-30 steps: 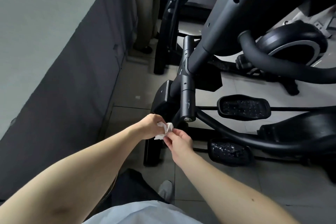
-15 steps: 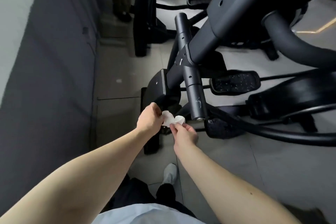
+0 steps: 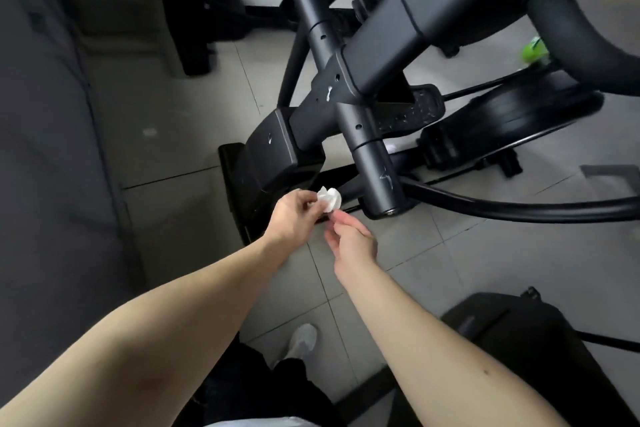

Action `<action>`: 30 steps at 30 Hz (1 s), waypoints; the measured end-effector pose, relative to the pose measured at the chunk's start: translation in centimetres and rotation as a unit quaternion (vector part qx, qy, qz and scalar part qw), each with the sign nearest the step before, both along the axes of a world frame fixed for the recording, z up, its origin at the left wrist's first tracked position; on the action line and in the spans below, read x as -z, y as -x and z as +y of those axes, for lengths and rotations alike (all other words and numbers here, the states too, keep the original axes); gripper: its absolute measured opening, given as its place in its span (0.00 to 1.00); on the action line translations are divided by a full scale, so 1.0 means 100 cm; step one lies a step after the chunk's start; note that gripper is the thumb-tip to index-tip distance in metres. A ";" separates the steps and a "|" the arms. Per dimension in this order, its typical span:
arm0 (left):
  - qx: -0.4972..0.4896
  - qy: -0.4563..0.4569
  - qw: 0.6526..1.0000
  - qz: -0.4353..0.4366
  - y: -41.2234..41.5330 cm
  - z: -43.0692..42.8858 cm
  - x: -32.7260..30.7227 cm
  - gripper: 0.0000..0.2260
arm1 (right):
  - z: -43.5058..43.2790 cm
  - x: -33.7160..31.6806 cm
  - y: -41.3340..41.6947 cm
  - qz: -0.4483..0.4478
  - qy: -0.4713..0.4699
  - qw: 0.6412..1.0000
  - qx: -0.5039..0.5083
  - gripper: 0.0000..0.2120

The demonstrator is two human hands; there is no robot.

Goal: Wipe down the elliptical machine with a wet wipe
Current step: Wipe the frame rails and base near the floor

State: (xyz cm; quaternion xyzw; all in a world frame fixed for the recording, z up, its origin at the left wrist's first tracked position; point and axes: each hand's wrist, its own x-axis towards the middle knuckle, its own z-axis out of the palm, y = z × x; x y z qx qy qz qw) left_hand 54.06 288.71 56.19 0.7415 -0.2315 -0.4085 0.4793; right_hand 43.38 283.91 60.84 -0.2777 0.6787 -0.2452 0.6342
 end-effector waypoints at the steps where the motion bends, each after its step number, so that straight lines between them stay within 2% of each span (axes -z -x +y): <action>1: -0.023 0.022 0.999 -0.001 0.003 -0.005 -0.001 0.03 | -0.003 0.002 0.004 0.014 0.004 1.000 0.007 0.14; 5: 0.000 0.085 0.992 -0.098 0.019 -0.030 -0.003 0.03 | -0.014 0.018 0.022 0.060 -0.004 0.997 0.047 0.15; 8: 0.014 0.092 0.975 -0.204 0.033 -0.042 0.002 0.08 | -0.019 0.030 0.031 0.073 -0.012 0.996 0.048 0.15; 13: 0.036 0.045 0.948 -0.313 0.041 -0.050 0.037 0.11 | -0.029 0.053 0.033 0.060 -0.008 0.997 0.047 0.14; 15: 0.091 -0.007 0.929 -0.359 0.037 -0.047 0.053 0.10 | -0.033 0.061 0.034 0.065 -0.005 0.997 0.035 0.14; 16: 0.123 -0.043 0.923 -0.363 0.035 -0.045 0.058 0.11 | -0.035 0.064 0.036 0.069 -0.004 0.997 0.026 0.15; 18: 0.127 -0.058 0.936 -0.323 0.033 -0.045 0.055 0.11 | -0.038 0.067 0.037 0.071 -0.005 0.997 0.019 0.15; 20: 0.093 -0.025 0.959 -0.265 0.037 -0.045 0.037 0.09 | -0.042 0.068 0.036 0.066 -0.013 0.997 0.026 0.14; 21: 0.077 0.003 0.966 -0.247 0.042 -0.047 0.026 0.12 | -0.045 0.069 0.036 0.061 -0.017 0.997 0.031 0.14; 24: 0.040 0.043 0.972 -0.229 0.056 -0.053 0.005 0.24 | -0.050 0.073 0.038 0.040 -0.045 0.997 0.049 0.15; 27: 0.022 0.040 0.964 -0.263 0.059 -0.056 0.015 0.25 | -0.048 0.081 0.042 0.054 -0.046 0.997 0.021 0.17; 30: 0.040 0.004 0.972 -0.233 0.059 -0.056 0.042 0.26 | -0.046 0.093 0.048 0.068 -0.035 0.997 0.026 0.15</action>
